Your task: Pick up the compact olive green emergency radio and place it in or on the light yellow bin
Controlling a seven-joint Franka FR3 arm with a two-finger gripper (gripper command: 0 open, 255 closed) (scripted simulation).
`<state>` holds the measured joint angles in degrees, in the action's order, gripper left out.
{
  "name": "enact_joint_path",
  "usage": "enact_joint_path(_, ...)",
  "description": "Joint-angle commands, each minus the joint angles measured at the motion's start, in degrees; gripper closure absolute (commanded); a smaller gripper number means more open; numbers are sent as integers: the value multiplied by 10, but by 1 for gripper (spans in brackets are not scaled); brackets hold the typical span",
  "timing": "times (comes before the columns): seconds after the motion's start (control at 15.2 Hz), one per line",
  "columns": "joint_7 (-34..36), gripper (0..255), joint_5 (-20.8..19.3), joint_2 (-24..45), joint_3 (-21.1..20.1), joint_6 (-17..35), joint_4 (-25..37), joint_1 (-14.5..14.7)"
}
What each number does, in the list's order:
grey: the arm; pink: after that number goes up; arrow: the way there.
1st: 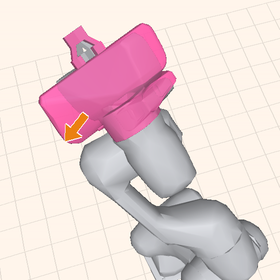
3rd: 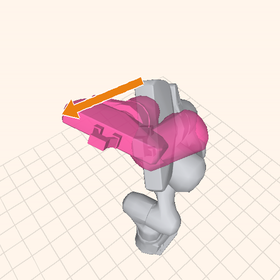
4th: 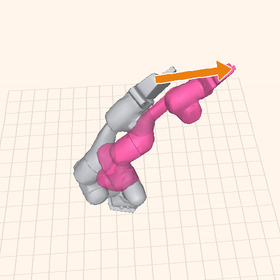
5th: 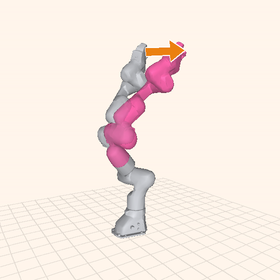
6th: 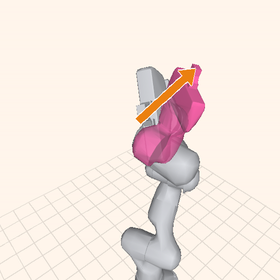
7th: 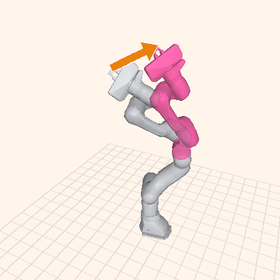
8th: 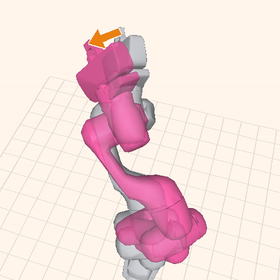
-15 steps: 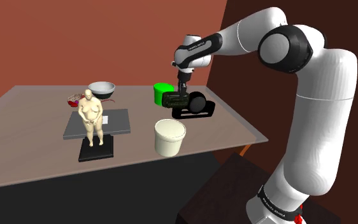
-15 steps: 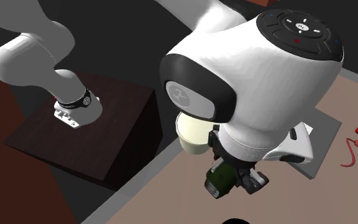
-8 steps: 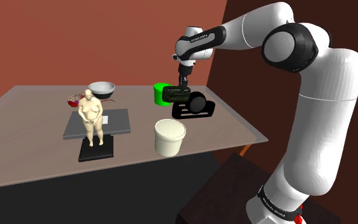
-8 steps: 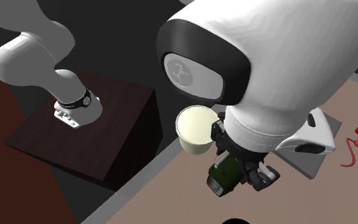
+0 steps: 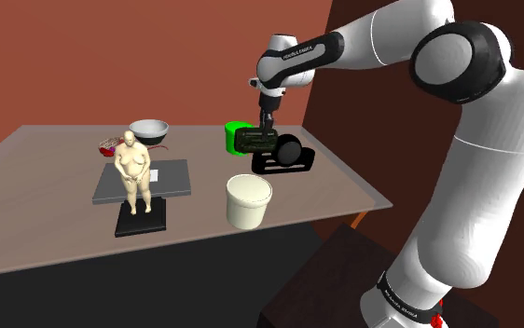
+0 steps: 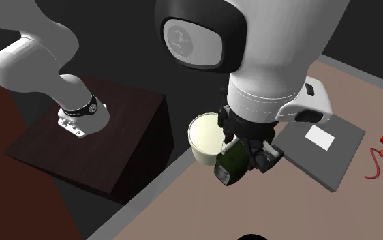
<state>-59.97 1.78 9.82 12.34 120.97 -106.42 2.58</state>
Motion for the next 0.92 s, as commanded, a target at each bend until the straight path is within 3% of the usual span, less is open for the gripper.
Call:
enact_joint_path(0.0, 22, 255, -11, -36, -5, 18, -53, 13)
enact_joint_path(0.59, 136, 255, -45, -151, -52, 64, -214, 63)
enact_joint_path(0.86, 136, 255, -44, -137, -51, 95, -231, 62)
